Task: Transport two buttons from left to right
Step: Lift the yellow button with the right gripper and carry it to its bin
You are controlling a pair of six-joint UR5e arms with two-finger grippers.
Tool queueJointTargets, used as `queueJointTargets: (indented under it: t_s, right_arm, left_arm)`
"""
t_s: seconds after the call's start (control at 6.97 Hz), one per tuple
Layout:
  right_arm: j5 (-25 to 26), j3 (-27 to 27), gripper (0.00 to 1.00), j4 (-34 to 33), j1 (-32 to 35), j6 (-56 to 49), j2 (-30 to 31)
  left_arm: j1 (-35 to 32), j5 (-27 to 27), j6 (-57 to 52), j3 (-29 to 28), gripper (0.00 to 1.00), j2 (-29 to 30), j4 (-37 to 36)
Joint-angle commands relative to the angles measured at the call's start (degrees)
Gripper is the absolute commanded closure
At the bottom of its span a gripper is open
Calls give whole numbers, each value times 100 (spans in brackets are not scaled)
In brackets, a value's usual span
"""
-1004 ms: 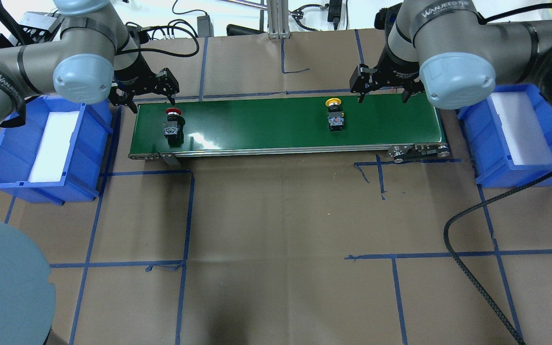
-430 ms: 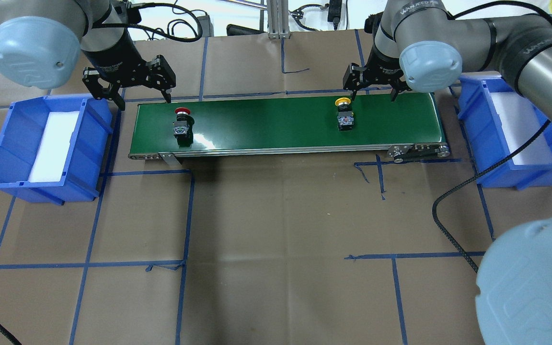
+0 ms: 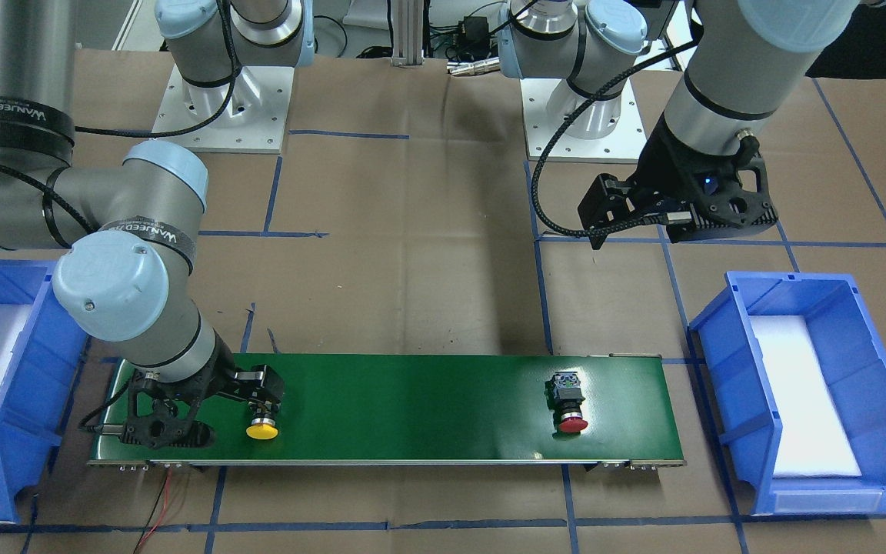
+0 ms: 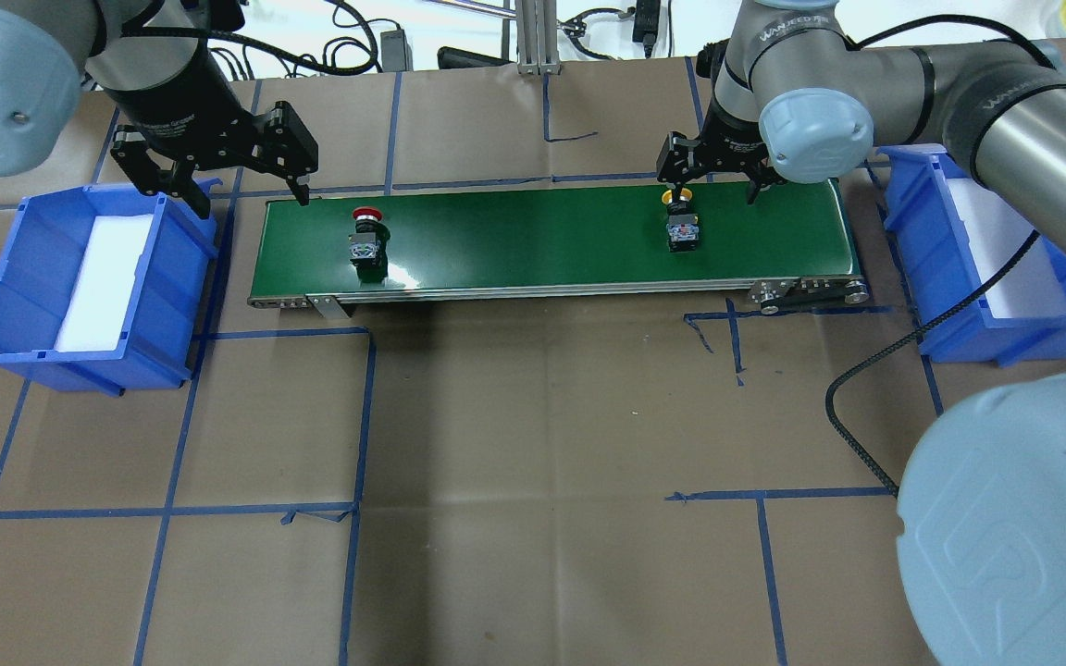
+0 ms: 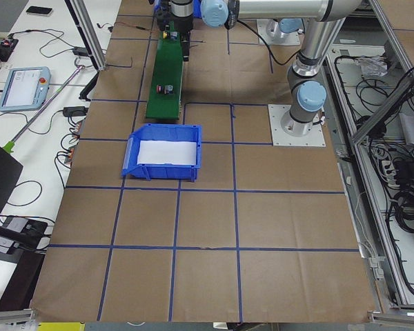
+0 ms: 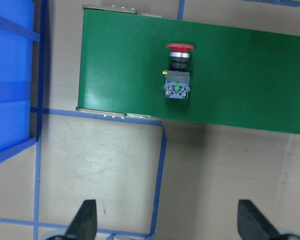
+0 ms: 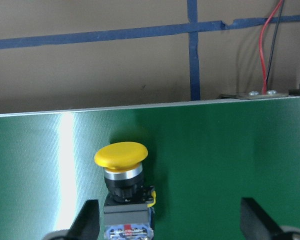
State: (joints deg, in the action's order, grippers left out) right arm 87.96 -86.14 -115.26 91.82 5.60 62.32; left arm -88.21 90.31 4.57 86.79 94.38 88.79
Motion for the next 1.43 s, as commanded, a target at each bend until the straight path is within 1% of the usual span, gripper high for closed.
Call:
queueJointTargets:
  t_s: [0.0, 0.14, 0.29, 0.43, 0.57, 0.72, 0.86, 1.0, 1.15, 1.29]
  right_arm:
    - [2, -43, 0, 47, 3, 2, -149]
    - [2, -60, 0, 56, 3, -6, -211]
    - [2, -61, 10, 47, 3, 2, -237]
    - [19, -17, 59, 56, 3, -6, -229]
    - [19, -8, 90, 47, -6, -67, -237]
    - [80, 9, 95, 12, -6, -103, -194]
    - [203, 53, 96, 21, -136, -242, -107]
    - [500, 167, 96, 108, -486, -618, 164]
    - [485, 255, 96, 874, -1090, -961, 637]
    - [441, 299, 96, 1221, -1644, -1278, 1016]
  left_arm:
    - [-20, 13, -61, 66, 0, -131, 51]
    - [-29, 13, -61, 188, 0, -209, 42]
    - [-38, 13, -53, 189, 0, -236, 42]
    - [-29, 22, -61, 189, 0, -236, 33]
    - [-29, 30, -61, 189, 0, -236, 33]
    - [-29, 22, -61, 189, 0, -236, 33]
    - [-38, 4, -53, 180, 0, -236, 25]
    - [-38, -13, -53, 180, 0, -236, 25]
    - [-38, -40, -53, 180, 0, -227, 25]
    - [-29, -22, -61, 189, 0, -227, 25]
